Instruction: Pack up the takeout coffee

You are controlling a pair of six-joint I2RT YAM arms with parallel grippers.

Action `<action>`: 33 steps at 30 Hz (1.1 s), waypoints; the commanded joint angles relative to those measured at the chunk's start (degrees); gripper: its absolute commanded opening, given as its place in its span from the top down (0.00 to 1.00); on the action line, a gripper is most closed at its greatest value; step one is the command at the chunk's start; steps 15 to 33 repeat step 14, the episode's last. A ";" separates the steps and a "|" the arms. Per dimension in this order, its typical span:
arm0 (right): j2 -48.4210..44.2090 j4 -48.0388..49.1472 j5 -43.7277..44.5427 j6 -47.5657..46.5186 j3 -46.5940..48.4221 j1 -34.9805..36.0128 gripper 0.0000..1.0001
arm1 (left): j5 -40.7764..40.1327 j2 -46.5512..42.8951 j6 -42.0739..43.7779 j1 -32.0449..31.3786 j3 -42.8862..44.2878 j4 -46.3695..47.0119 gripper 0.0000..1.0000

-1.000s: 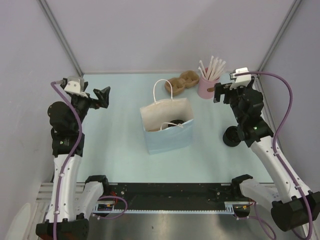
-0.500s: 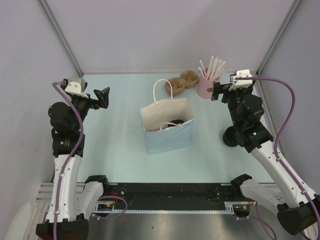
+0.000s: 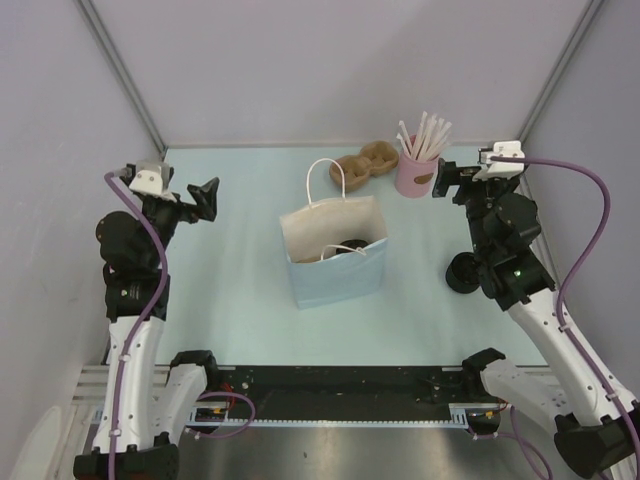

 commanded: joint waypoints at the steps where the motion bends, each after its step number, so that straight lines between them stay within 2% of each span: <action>1: -1.69 2.68 -0.29 2.05 0.20 -0.92 0.00 | -0.47 -1.12 0.87 0.14 -0.65 3.12 0.00; 33: -2.05 1.62 -2.23 3.19 0.20 -2.59 0.01 | -1.08 -1.56 0.78 0.14 -1.44 3.74 0.01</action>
